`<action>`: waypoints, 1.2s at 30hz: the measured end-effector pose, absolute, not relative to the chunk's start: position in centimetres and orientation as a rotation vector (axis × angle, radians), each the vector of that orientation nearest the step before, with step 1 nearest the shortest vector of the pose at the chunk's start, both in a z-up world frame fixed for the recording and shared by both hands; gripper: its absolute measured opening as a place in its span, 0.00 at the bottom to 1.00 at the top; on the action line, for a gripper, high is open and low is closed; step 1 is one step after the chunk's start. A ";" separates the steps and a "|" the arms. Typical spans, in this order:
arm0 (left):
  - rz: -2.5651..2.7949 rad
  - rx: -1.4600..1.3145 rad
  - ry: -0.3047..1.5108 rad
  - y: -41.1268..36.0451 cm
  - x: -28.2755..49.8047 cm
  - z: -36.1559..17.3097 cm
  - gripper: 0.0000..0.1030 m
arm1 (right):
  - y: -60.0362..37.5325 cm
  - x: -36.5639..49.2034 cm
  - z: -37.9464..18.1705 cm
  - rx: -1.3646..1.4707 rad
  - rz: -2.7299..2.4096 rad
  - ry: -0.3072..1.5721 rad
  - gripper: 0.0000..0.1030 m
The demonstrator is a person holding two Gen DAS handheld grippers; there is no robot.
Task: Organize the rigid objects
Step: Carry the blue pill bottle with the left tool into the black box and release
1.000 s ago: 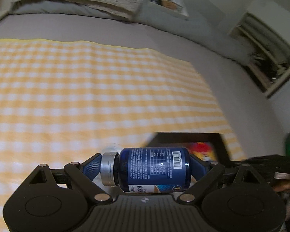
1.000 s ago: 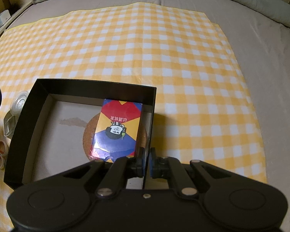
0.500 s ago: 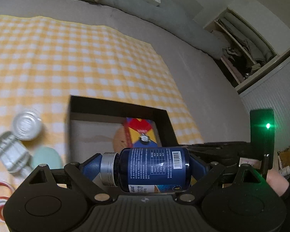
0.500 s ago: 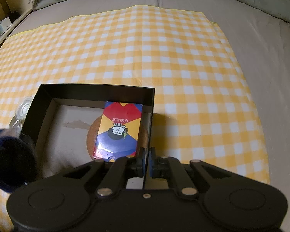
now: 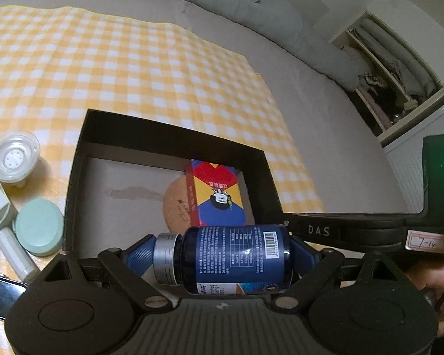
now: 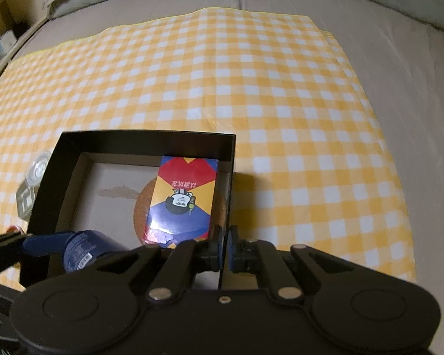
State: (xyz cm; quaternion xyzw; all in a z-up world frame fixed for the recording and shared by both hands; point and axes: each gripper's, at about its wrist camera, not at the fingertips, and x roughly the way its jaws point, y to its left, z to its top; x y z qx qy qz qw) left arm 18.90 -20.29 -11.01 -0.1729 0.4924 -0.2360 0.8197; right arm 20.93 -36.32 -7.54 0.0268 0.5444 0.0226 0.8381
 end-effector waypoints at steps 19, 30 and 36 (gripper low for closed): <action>-0.561 -0.357 1.111 -22.3 18.0 -12.8 0.95 | -37.8 20.7 -7.1 0.093 0.047 1.157 0.04; -0.653 -0.369 1.135 -22.7 17.9 -13.0 0.95 | -37.5 20.7 -7.0 0.090 0.046 1.157 0.04; -0.668 -0.358 1.138 -22.7 17.9 -12.9 0.95 | -37.4 20.6 -7.0 0.085 0.044 1.158 0.04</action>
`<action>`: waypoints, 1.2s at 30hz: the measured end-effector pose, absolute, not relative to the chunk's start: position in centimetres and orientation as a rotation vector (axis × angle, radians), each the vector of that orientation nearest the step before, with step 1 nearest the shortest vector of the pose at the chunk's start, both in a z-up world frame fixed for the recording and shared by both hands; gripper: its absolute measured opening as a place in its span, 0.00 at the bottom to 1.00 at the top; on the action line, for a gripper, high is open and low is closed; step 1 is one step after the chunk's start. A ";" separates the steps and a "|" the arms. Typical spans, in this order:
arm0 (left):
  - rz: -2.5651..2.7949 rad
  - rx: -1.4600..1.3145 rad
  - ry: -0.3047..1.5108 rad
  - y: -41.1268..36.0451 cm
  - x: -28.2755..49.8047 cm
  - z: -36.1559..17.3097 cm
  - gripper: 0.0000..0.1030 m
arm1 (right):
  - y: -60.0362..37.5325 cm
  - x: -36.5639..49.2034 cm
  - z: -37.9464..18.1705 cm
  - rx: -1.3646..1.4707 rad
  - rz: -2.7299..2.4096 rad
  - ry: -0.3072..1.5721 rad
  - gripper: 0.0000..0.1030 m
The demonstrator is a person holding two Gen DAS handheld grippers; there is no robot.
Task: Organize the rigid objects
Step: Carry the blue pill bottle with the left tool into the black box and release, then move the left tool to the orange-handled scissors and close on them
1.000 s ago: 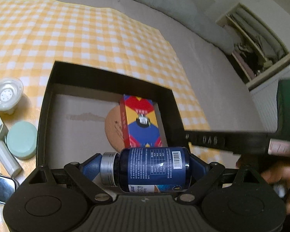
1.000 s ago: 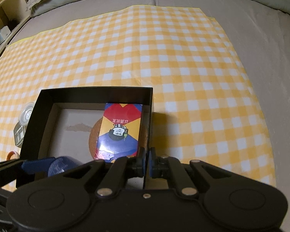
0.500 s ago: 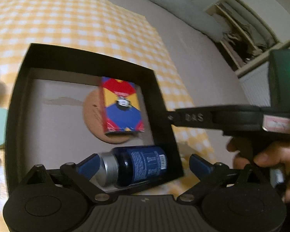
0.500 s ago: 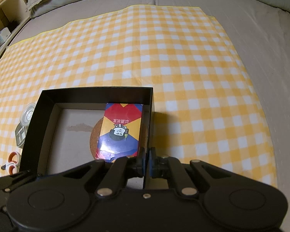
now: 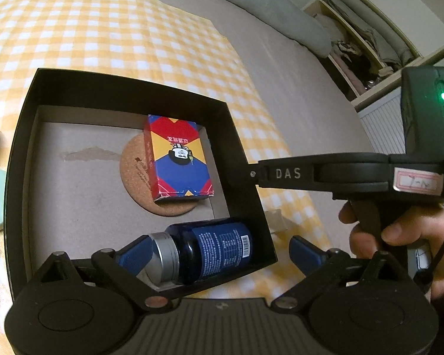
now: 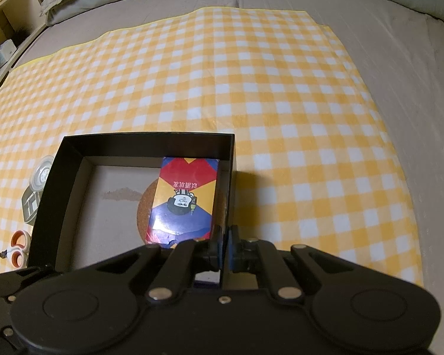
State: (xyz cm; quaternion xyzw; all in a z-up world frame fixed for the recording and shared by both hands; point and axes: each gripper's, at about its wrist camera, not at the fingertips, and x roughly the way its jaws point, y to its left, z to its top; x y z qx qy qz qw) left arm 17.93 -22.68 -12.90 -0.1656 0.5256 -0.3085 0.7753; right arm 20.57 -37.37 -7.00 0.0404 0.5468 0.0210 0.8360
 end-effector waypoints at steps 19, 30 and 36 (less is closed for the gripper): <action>-0.649 -0.163 1.021 -18.6 16.6 -7.7 1.00 | -36.4 20.2 -6.4 0.061 0.017 1.159 0.04; -0.587 -0.068 0.933 -13.7 16.7 -5.8 1.00 | -35.9 20.4 -6.0 0.031 0.007 1.165 0.03; -0.544 -0.071 0.927 -10.6 16.8 -5.5 1.00 | -36.0 18.7 -5.9 0.024 0.024 1.173 0.03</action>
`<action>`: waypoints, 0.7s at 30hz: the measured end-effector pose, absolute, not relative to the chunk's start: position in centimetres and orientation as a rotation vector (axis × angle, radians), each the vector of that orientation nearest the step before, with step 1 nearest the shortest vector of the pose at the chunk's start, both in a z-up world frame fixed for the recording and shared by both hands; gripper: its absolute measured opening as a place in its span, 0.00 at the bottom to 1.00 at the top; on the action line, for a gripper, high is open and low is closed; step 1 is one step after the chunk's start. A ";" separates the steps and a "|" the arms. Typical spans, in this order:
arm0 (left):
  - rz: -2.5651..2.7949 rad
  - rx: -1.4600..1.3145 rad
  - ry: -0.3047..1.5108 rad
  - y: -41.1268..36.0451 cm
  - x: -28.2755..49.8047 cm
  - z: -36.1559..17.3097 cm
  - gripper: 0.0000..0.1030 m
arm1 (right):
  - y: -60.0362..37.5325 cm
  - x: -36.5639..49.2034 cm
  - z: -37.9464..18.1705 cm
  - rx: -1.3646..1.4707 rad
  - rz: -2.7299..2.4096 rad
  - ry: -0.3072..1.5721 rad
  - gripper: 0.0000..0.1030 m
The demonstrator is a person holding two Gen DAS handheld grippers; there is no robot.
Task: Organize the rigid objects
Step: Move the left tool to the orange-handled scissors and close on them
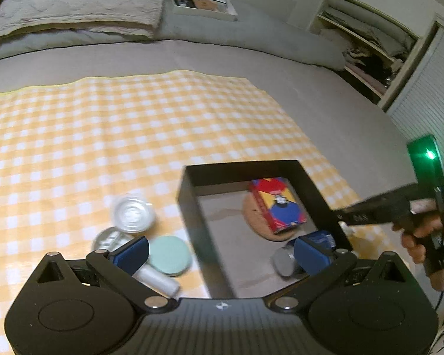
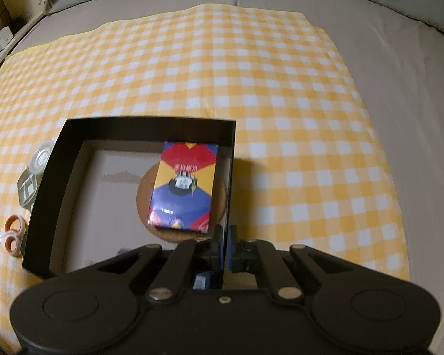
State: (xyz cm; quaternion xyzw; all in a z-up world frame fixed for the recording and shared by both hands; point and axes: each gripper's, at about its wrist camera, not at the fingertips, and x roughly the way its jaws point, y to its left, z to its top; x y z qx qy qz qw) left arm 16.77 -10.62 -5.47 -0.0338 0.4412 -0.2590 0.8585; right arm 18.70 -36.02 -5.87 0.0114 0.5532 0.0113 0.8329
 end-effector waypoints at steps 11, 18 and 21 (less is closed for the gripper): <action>-0.421 -0.075 0.917 -5.2 16.9 -5.6 1.00 | -36.4 15.2 -6.5 0.021 0.052 1.159 0.04; -0.387 0.018 0.955 -4.0 16.7 -7.4 0.98 | -36.7 14.9 -6.0 0.028 0.058 1.151 0.04; -0.368 0.048 0.996 -3.5 16.9 -8.4 0.84 | -36.7 15.1 -6.2 0.031 0.059 1.151 0.04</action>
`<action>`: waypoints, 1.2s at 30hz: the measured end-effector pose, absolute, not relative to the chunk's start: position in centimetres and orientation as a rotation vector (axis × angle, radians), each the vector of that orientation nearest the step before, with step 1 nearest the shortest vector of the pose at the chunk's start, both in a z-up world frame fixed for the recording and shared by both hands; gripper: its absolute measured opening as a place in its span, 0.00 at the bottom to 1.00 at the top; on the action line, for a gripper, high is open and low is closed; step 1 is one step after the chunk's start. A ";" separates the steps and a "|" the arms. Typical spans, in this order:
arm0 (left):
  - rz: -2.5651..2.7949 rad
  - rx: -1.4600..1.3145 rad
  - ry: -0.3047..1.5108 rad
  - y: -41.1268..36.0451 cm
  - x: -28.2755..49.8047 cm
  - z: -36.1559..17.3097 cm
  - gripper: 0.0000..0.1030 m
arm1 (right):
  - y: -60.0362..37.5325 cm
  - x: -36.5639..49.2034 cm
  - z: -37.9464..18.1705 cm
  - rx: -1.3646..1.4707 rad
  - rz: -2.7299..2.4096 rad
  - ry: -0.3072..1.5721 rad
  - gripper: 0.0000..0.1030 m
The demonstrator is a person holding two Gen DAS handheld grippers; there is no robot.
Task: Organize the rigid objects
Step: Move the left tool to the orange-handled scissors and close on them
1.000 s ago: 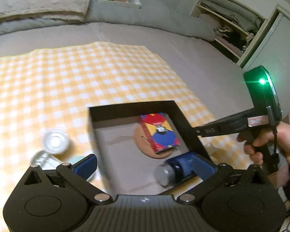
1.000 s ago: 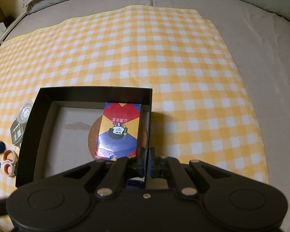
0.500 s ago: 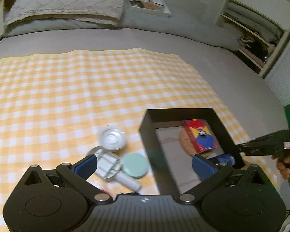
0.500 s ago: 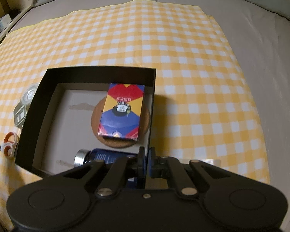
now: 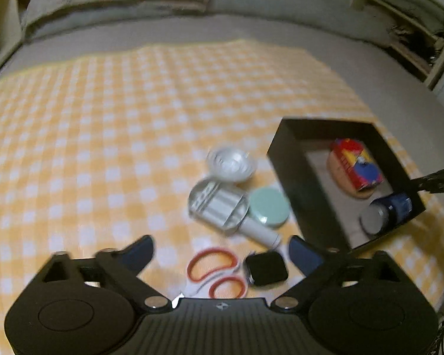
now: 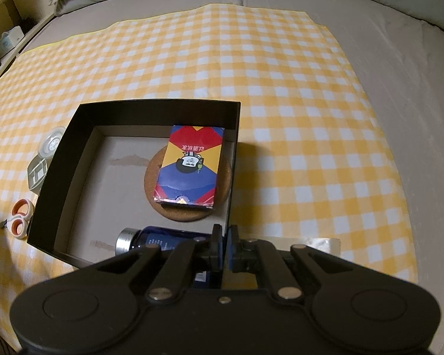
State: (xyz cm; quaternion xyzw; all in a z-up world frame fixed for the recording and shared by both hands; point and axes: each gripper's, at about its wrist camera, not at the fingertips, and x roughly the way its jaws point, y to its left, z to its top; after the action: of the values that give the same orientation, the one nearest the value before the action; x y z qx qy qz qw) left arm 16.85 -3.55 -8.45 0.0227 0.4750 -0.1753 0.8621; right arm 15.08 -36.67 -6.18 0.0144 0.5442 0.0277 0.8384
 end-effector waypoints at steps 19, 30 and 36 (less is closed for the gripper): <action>-0.584 0.373 1.074 -4.1 17.1 -12.7 0.22 | -36.9 15.1 -5.7 0.035 0.066 1.156 0.04; -0.679 0.545 1.047 -5.4 16.4 -14.4 0.25 | -36.9 15.2 -5.8 0.030 0.065 1.156 0.05; -0.623 0.472 1.061 -5.5 17.2 -14.6 0.20 | -36.6 15.3 -5.8 0.031 0.064 1.156 0.05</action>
State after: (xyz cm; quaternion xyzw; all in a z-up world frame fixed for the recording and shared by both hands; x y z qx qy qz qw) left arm 17.19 -5.50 -14.56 0.2192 0.4929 -0.2894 0.7907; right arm 15.33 -36.65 -5.75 0.0144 0.5464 0.0303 0.8368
